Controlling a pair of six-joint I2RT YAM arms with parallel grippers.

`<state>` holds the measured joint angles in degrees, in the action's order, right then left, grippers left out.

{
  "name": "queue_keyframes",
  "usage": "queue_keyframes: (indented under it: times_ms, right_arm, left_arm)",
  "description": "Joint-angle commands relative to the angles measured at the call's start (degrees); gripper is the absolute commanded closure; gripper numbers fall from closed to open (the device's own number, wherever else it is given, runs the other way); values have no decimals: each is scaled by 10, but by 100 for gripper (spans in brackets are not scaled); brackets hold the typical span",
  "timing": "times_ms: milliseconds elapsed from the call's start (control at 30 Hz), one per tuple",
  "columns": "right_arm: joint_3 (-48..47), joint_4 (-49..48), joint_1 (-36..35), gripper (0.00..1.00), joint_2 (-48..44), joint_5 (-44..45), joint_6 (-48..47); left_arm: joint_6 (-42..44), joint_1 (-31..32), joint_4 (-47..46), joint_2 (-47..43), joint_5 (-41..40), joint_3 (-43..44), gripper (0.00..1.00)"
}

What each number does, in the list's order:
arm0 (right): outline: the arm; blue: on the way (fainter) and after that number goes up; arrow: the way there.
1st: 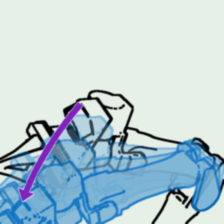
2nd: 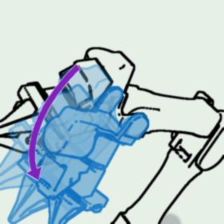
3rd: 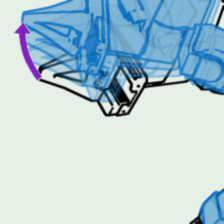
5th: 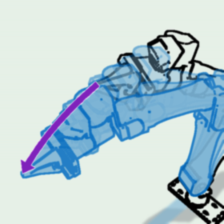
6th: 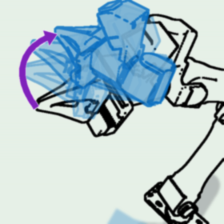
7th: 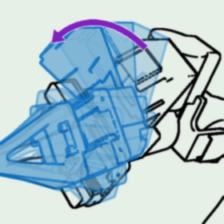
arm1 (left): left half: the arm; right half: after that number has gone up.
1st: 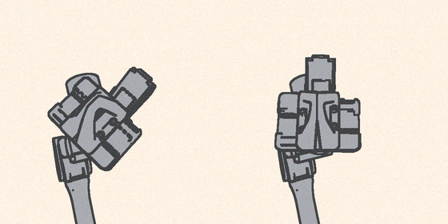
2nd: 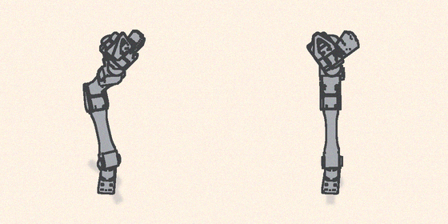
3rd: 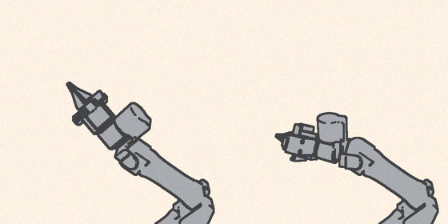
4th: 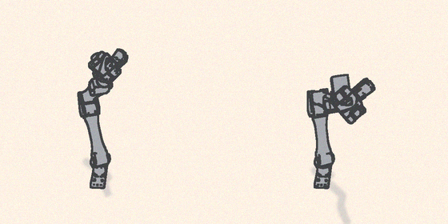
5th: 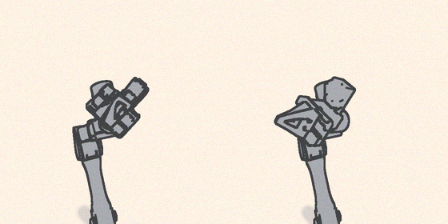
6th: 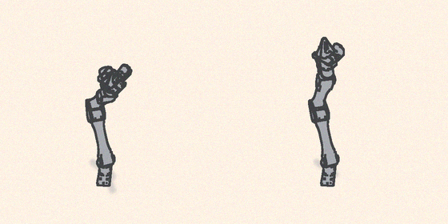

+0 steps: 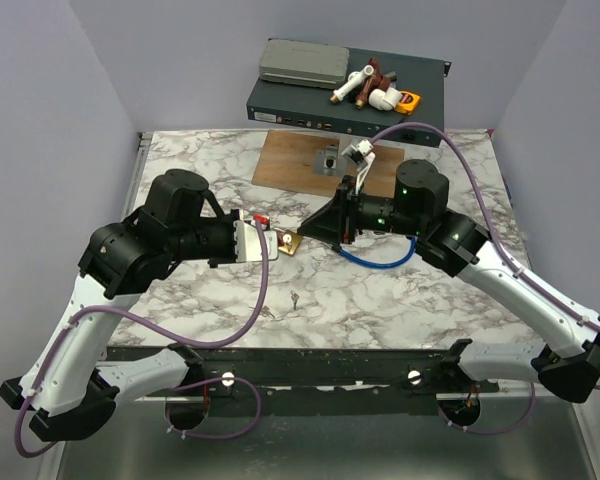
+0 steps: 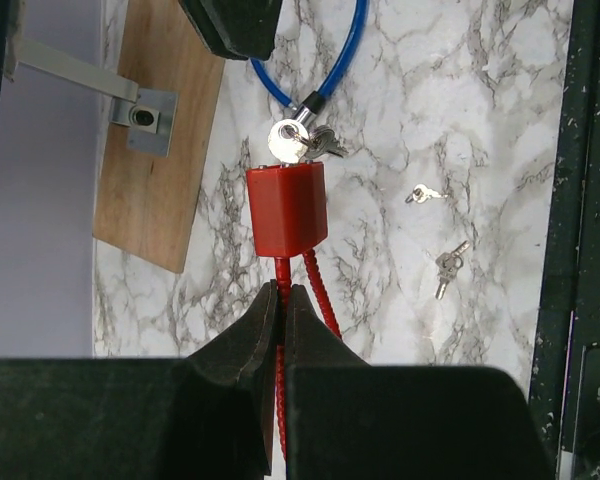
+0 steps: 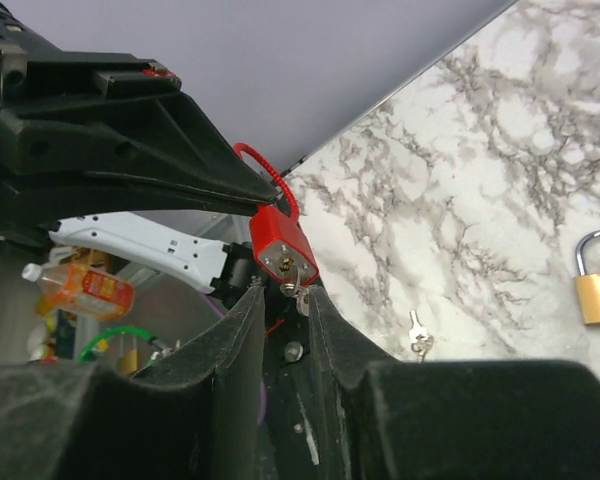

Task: Unlock with the key
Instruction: Unlock the lock.

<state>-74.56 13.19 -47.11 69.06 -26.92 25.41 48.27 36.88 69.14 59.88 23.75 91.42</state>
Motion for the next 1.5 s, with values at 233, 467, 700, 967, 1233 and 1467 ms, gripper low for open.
queue_keyframes:
  times_ms: [233, 467, 700, 967, 1233, 1467]
  right_arm:
    - [18, -59, 41, 76, 45, -168, 132]
    - [17, -62, 47, 72, 77, -196, 152]
    - [5, -67, 50, 72, 97, -212, 162]
    - [11, -87, 52, 76, 105, -218, 179]
    - [3, -91, 57, 80, 114, -224, 182]
    - [1, -111, 57, 99, 127, -240, 222]
  left_arm:
    - [24, 14, -34, -12, -45, -22, 100]
    - [24, 16, -34, -15, -48, -24, 100]
    - [24, 17, -32, -19, -48, -23, 100]
    - [23, 19, -30, -20, -47, -22, 100]
    - [24, 23, -27, -21, -47, -20, 100]
    - [34, 28, -33, -18, -63, -22, 100]
